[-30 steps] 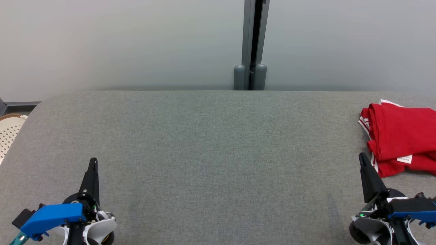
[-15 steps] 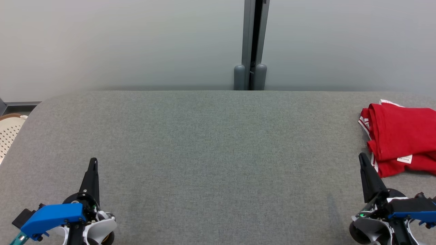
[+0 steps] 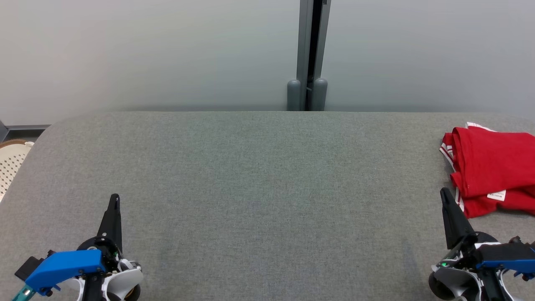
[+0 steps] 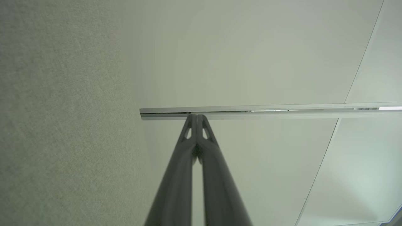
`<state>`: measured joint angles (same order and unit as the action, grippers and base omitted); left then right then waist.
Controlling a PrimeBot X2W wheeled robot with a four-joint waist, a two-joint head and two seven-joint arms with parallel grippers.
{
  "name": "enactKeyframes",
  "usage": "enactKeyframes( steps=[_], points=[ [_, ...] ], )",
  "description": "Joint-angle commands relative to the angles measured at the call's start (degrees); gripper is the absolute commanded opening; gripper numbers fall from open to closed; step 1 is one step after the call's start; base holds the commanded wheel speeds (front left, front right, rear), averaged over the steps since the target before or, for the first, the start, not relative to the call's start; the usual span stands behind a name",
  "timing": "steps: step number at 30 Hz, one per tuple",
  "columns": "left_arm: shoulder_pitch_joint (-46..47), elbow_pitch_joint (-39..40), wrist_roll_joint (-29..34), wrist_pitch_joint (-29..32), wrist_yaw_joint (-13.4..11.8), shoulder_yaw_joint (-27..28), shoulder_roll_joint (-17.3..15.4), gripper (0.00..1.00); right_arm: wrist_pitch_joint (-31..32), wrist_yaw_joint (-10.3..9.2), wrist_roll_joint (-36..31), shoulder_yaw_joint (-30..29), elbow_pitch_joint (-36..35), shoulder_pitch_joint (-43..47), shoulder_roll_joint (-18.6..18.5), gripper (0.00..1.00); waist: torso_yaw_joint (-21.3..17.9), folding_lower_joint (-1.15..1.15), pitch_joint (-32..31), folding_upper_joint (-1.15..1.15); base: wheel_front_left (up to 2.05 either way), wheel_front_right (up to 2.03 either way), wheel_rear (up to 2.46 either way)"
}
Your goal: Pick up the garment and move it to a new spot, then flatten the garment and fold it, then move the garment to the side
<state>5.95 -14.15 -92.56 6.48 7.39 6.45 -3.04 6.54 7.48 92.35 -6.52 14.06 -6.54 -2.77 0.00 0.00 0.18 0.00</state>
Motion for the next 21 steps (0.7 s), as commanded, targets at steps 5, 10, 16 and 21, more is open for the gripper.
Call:
enactKeyframes(
  steps=[5,10,16,21],
  points=[
    [0.6,0.2,0.1,0.2,0.2,0.1,0.1,0.00,0.2,0.02,0.1,-0.1,-0.2,0.7,-0.2,0.00,0.0,0.00,0.0,0.00,0.00,0.00,0.00],
    [0.6,0.2,0.1,0.2,0.2,0.1,0.1,0.00,0.2,0.02,0.1,-0.1,-0.2,0.7,-0.2,0.00,0.0,0.00,0.0,0.00,0.00,0.00,0.00],
    [0.6,0.2,0.1,0.2,0.2,0.1,0.1,0.00,0.2,0.02,0.1,-0.1,-0.2,0.7,-0.2,0.00,0.0,0.00,0.0,0.00,0.00,0.00,0.00],
    [0.6,0.2,0.2,0.2,0.2,0.2,0.1,0.00,0.2,0.02,0.1,-0.1,-0.2,0.7,-0.2,0.00,0.0,0.00,0.0,0.00,0.00,0.00,0.00]
  ],
)
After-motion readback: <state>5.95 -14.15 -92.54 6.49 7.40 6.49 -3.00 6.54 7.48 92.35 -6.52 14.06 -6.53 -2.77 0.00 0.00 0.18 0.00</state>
